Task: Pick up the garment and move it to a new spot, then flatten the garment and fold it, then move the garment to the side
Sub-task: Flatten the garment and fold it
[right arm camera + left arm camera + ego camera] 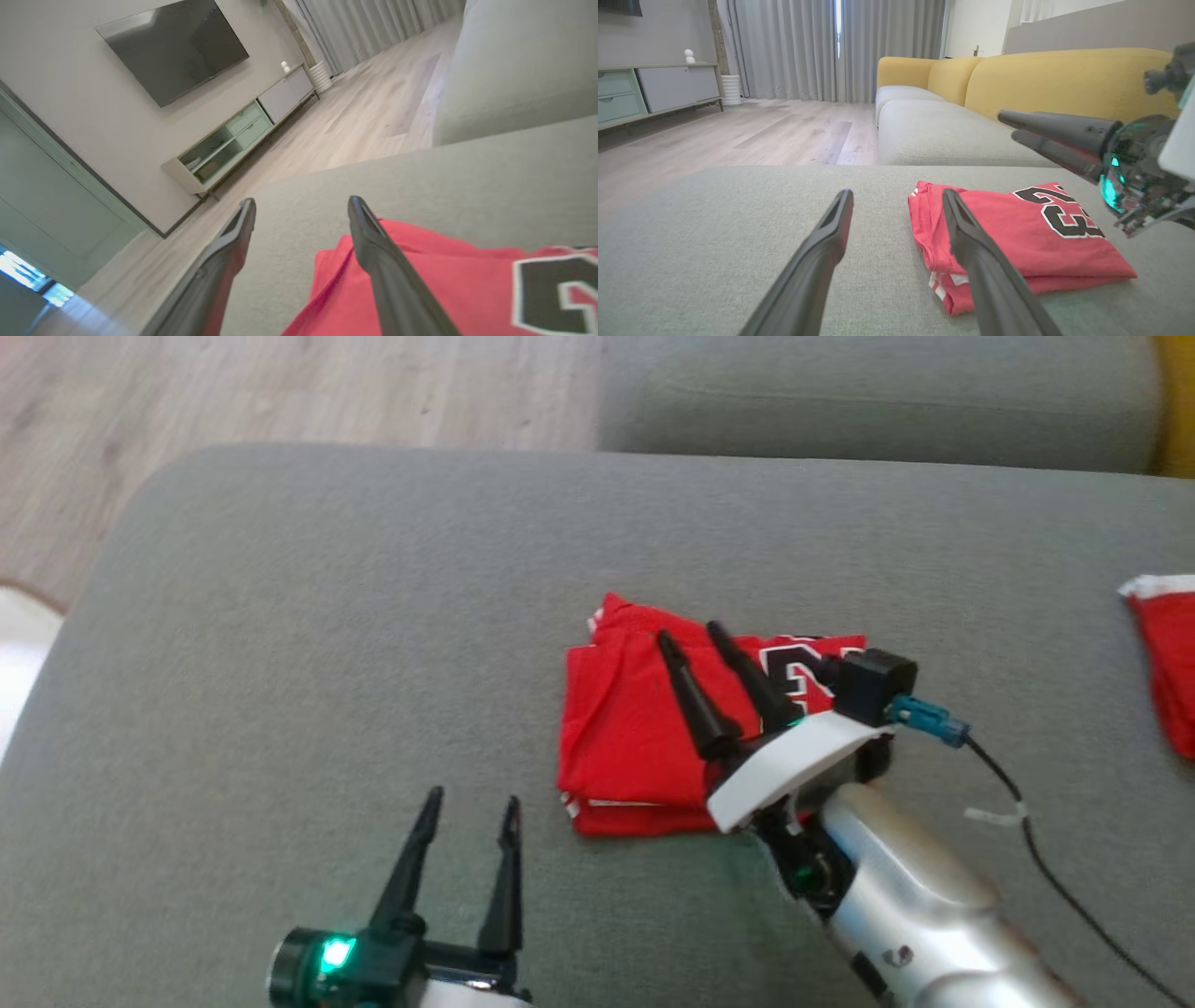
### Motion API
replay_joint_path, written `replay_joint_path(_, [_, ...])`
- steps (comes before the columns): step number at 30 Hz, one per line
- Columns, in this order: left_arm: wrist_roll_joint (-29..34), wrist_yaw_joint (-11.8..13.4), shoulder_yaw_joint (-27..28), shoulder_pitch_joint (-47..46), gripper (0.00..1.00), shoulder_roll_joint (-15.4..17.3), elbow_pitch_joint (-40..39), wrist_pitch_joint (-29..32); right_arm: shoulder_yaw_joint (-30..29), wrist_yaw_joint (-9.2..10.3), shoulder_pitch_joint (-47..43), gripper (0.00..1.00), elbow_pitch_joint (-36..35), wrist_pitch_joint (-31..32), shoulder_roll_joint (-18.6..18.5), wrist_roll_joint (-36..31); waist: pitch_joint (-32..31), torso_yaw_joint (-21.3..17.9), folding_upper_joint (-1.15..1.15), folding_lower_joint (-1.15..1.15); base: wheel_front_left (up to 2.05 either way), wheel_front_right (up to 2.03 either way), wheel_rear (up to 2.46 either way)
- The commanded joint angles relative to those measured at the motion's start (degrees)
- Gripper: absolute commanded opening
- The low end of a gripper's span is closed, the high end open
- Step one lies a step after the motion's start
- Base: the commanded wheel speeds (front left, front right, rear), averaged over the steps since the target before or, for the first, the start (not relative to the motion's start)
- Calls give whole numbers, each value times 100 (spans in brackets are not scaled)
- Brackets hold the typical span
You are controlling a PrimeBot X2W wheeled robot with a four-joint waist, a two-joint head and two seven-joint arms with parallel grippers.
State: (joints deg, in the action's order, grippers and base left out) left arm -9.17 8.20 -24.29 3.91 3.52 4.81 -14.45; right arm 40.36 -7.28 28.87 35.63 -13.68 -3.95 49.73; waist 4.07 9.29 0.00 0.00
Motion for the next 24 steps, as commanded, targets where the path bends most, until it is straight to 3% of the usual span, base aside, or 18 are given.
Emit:
replay_joint_path(1, [-93, 60, 242, -103, 100, -63, -182, -55, -86, -21, 93, 100, -144, -101, -23, -282, -158, -190, 0, 0, 0, 0, 0])
replay_joint_path(5, [-172, 138, 402, 66, 100, -64, -133, -55, -1047, -21, -465, 100, -801, -128, -322, -1298, -430, -402, 0, 0, 0, 0, 0])
replay_joint_path(11, [-175, 158, 587, 247, 100, -64, -94, -55, -2422, -21, -2047, 100, -2235, -130, -519, -2603, -743, -523, 0, 0, 0, 0, 0])
replay_joint_path(19, [48, 127, 867, 591, 100, -49, -99, -55, -3241, -21, -3638, 100, -2857, -131, -349, -3592, -1040, -621, 0, 0, 0, 0, 0])
replay_joint_path(24, [184, 71, 992, 782, 100, -51, -127, -55, -3449, -21, -3986, 100, -2977, -131, -176, -3839, -1140, -642, 0, 0, 0, 0, 0])
